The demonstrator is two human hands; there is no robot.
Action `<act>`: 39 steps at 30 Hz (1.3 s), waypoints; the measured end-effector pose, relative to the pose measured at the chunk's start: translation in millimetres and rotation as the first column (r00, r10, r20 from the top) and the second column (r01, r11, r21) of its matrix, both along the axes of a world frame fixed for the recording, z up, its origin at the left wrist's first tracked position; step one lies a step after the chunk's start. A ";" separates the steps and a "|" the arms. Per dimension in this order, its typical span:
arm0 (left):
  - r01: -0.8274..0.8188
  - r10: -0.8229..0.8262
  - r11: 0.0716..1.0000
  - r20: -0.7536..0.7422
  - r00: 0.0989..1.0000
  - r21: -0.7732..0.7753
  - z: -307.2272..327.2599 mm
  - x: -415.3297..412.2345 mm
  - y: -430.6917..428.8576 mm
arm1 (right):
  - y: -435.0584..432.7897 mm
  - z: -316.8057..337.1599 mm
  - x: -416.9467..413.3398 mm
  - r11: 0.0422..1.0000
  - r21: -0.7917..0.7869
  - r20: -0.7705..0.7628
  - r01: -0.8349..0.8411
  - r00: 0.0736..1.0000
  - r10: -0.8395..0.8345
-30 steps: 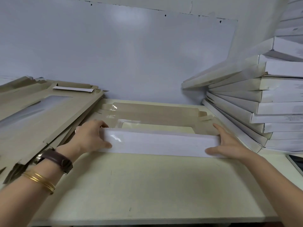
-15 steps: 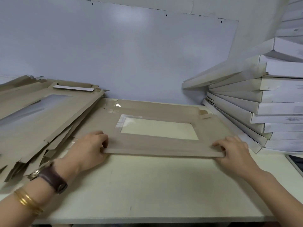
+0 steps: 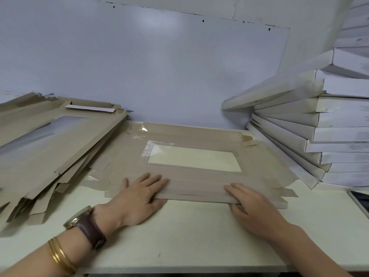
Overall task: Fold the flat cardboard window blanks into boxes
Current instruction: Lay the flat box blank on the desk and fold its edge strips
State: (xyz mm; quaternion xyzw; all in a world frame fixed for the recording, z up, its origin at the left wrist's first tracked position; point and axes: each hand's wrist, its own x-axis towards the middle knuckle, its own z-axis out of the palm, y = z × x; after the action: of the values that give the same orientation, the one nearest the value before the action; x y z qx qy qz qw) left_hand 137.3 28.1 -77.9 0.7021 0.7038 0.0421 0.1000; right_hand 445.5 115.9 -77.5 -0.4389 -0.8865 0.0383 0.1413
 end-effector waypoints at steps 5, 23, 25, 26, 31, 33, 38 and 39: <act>0.017 -0.015 0.999 -0.036 0.999 0.032 -6.1 24.1 7.3 | -8.5 -2.0 -31.0 0.999 0.028 0.052 -0.040 0.998 0.039; 0.032 -0.034 0.999 -0.061 0.998 -0.029 -3.6 27.7 25.3 | 3.4 -10.7 -57.1 0.986 -0.143 0.192 -0.091 0.974 0.118; 0.035 -0.037 0.999 -0.060 0.997 -0.040 -3.1 18.7 24.0 | 8.2 -9.8 -41.3 0.985 -0.161 0.210 -0.062 0.973 0.096; 0.036 -0.039 0.998 -0.055 0.998 -0.045 -2.6 14.6 23.3 | 10.5 -9.5 -33.1 0.985 -0.168 0.218 -0.046 0.972 0.083; 0.055 -0.060 0.994 -0.051 0.997 -0.091 5.0 -4.5 22.8 | 19.2 -7.7 4.9 0.986 -0.162 0.222 0.039 0.975 -0.002; 0.054 -0.059 0.992 -0.041 0.997 -0.116 9.0 -13.1 22.7 | 22.7 -6.5 16.6 0.987 -0.145 0.232 0.070 0.972 -0.035; 0.020 -0.029 0.986 -0.053 0.998 -0.165 8.8 -30.7 17.4 | 27.4 -5.0 38.0 0.982 -0.135 0.229 0.131 0.968 -0.097; 0.014 -0.023 0.986 -0.055 0.998 -0.167 7.3 -33.0 16.2 | 27.7 -5.0 41.0 0.981 -0.136 0.224 0.141 0.968 -0.108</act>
State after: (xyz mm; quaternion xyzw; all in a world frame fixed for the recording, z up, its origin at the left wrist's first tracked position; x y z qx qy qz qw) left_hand 104.4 44.3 -70.6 0.6987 0.7008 -0.0377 0.1386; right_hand 486.6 143.6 -82.5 -0.5049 -0.8617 0.0483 0.0128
